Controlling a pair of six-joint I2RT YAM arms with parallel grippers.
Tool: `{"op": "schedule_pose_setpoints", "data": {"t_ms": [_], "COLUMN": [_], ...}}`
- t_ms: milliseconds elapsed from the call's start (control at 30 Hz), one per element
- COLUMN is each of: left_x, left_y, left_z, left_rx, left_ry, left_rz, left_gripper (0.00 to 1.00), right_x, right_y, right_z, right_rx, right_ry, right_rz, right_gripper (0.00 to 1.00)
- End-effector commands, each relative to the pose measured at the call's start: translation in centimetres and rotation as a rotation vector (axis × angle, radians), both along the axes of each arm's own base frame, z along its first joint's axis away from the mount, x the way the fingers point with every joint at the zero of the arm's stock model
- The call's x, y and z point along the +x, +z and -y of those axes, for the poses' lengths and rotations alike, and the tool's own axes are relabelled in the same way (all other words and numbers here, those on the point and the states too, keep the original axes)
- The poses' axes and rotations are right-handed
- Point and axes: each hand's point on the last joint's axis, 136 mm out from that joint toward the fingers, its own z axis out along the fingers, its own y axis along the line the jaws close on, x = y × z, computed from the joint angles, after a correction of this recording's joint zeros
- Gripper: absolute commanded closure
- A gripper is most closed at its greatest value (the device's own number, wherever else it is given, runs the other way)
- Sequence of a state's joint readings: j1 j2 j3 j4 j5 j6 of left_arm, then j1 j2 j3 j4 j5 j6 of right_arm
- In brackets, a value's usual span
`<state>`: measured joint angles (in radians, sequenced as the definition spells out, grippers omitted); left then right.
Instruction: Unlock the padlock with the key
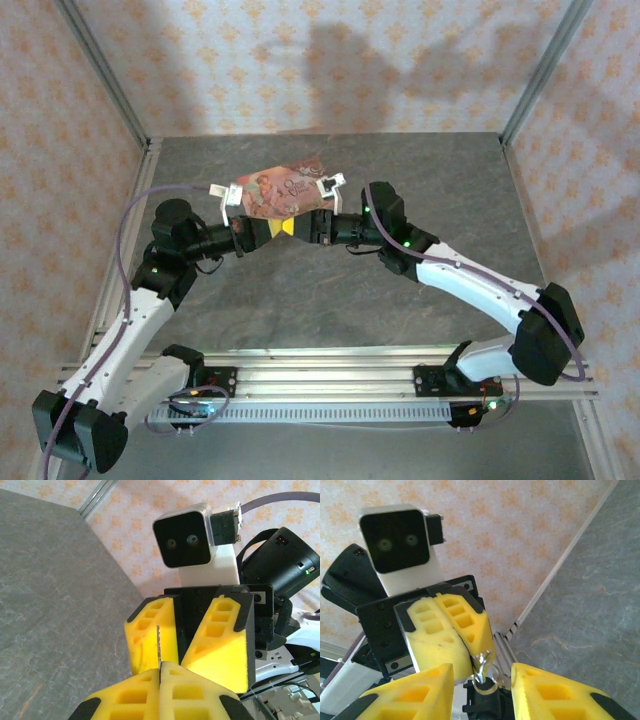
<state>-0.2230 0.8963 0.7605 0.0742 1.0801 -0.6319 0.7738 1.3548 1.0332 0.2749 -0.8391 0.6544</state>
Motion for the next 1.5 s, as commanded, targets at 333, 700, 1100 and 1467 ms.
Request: {"op": "schedule_pose_setpoints", "data": {"t_ms": [333,700,1100,1467], "left_x": [-1.1,-1.0,-0.6,-0.1], "left_y": [1.9,1.8,-0.7,-4.6], "left_z": [0.5,0.6,0.0,-2.9], "left_rx": [-0.025,-0.024,0.078,0.361], "left_ry": [-0.063,-0.071,-0.019,0.126], "left_rz": [0.052,0.043,-0.053,-0.136], "left_gripper": [1.00,1.00,1.00,0.55], "right_x": [0.9,0.1,0.9,1.7], "right_y": [2.7,3.0,1.4,-3.5], "right_z": [1.5,0.5,0.8,4.2], "right_rx": [0.068,0.105,0.007,-0.450], "right_ry": [-0.061,0.024,-0.032,-0.048], "right_rz": [0.072,0.045,0.054,0.238], "right_gripper": [0.73,0.89,1.00,1.00]}}
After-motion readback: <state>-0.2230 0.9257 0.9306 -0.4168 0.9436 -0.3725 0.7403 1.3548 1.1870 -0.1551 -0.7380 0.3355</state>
